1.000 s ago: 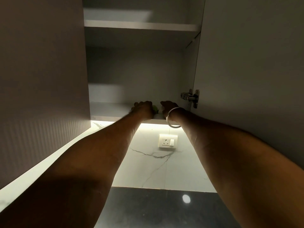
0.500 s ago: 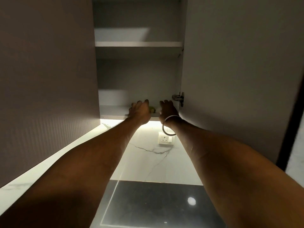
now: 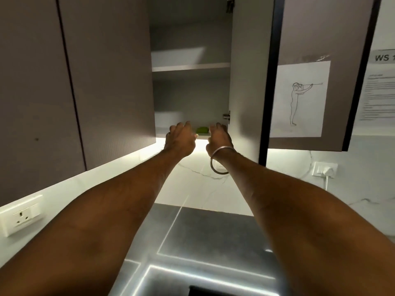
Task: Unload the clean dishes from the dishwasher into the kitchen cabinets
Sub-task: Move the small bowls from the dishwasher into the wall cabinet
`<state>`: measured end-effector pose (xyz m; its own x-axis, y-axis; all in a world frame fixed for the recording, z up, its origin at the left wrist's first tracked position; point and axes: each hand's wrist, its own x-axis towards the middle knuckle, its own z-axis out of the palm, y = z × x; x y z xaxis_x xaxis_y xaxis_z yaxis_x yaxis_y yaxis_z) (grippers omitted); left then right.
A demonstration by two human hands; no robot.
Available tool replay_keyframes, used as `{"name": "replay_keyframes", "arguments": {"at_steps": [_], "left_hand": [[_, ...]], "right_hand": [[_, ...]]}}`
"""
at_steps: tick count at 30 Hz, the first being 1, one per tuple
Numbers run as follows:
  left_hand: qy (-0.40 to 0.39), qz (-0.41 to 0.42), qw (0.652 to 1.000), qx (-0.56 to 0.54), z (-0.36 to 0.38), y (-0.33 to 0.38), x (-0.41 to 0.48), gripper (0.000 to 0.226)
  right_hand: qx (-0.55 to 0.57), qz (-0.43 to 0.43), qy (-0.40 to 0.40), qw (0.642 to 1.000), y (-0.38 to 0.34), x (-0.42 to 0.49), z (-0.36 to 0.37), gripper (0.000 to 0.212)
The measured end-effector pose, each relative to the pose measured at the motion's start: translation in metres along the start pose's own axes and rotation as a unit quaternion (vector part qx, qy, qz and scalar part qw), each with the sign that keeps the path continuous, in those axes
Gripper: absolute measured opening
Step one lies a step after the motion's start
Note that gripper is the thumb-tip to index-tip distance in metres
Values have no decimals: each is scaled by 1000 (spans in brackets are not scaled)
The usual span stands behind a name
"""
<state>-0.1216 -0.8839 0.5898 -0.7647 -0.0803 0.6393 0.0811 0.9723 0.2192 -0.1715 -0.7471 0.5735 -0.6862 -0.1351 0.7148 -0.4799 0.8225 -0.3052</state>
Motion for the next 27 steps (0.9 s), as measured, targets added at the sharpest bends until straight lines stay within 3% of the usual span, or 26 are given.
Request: {"name": "replay_keyframes", "arguments": {"at_steps": [11, 16, 27], "left_hand": [[11, -35, 999, -21, -39, 39, -148, 56], [-4, -19, 998, -63, -40, 55, -209, 54], [-120, 34, 984, -131, -4, 111, -339, 53]], "right_hand": [[49, -51, -2, 997, -35, -137, -69, 64], [42, -58, -20, 997, -39, -205, -88, 61], [-18, 74, -86, 993, 22, -368, -144, 60]]}}
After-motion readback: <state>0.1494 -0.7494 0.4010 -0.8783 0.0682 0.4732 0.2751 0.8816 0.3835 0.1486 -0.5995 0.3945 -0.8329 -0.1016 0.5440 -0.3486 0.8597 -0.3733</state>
